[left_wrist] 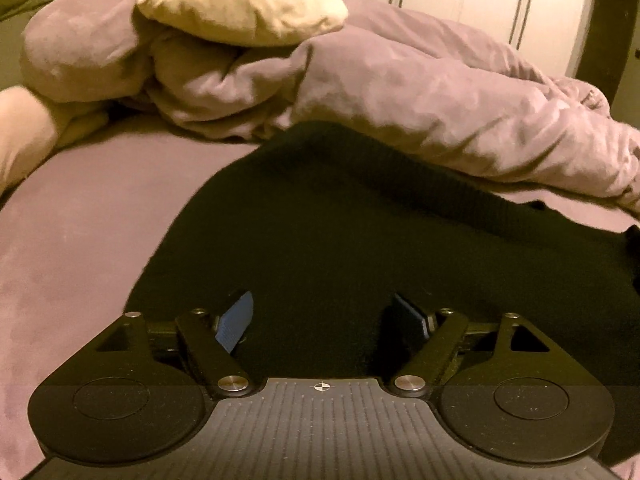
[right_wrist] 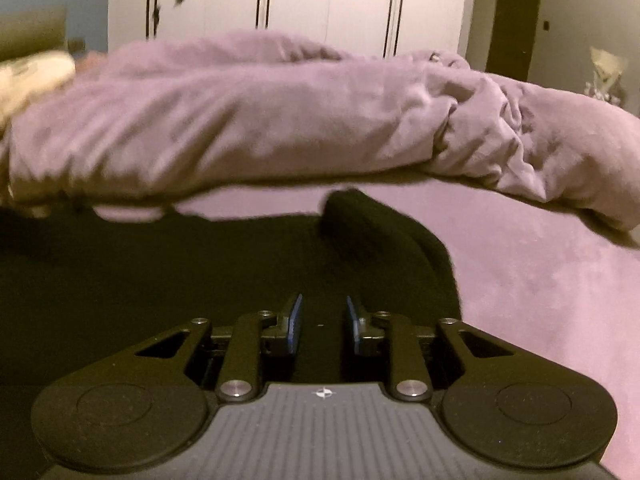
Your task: Fold small clothes
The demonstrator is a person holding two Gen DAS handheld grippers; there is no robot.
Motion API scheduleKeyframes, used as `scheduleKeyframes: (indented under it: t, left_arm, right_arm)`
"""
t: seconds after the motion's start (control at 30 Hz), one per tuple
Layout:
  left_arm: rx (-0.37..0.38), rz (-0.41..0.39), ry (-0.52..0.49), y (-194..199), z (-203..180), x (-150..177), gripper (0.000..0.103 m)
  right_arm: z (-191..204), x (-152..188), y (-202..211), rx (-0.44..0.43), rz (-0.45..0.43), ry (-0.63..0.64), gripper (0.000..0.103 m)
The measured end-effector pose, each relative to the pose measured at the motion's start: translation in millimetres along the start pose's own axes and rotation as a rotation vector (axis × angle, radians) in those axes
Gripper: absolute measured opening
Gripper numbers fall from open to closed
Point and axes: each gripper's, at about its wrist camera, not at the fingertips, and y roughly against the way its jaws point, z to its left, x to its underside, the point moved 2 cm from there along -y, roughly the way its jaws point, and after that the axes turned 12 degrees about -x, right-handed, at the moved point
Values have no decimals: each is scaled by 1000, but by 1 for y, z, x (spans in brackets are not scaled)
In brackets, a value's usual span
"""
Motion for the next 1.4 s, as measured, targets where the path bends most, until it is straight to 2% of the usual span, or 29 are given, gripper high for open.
scheduleKeyframes:
  t: [0.1,0.2,0.27,0.3,0.37,0.43,0.47,0.6,0.67,0.73,0.83,0.97,1.03,1.13,1.2,1.23,1.27,1.4]
  left_arm:
    - [-16,-2,-44,-3,-5,1,86]
    - [-44,29,-99,-11,-5,-4,90]
    - [-118,30,-86,-5,4,-7,86]
    - [-106,38,-70,2,10,-8,86]
    - [-20,61,-13,20,24,-3,88]
    - [32,81,31,39,37,11,91]
    - [45,88,34,46,40,19,91]
    - [56,109,45,70,45,55,91]
    - [81,151,87,73,47,67,91]
    - [111,195,183,72,53,74,91]
    - [134,233,309,66,62,77,91]
    - [127,233,402,54,68,70,91]
    - [125,234,421,46,66,65,92]
    - [114,207,433,41,65,57,92]
    - [109,193,463,36,67,52,91]
    - [111,192,492,33,70,50,88]
    - [112,198,528,29,74,49,84]
    - [155,212,660,20,92,52,76]
  right_arm:
    - [-13,4,-5,52,8,18,2]
    - [-22,6,-4,57,2,-18,0]
    - [-17,4,16,81,-32,-72,0]
    - [-16,7,30,75,-65,-121,2]
    - [-21,21,68,-4,-129,-252,25]
    - [-31,47,107,-74,-187,-377,34]
    - [-36,61,122,-92,-190,-430,34]
    - [-46,115,161,-179,-109,-644,34]
    - [-46,130,165,-236,-90,-721,34]
    - [-49,137,162,-274,-106,-807,34]
    - [-57,142,150,-320,-146,-928,43]
    - [-66,142,129,-362,-194,-1049,52]
    - [-66,139,120,-392,-225,-1099,60]
    - [-66,131,109,-410,-236,-1118,64]
    - [-65,124,108,-400,-238,-1086,55]
    - [-65,123,108,-390,-243,-1065,39]
    - [-65,124,108,-383,-240,-1052,35]
    - [-74,140,107,-412,-261,-1125,36]
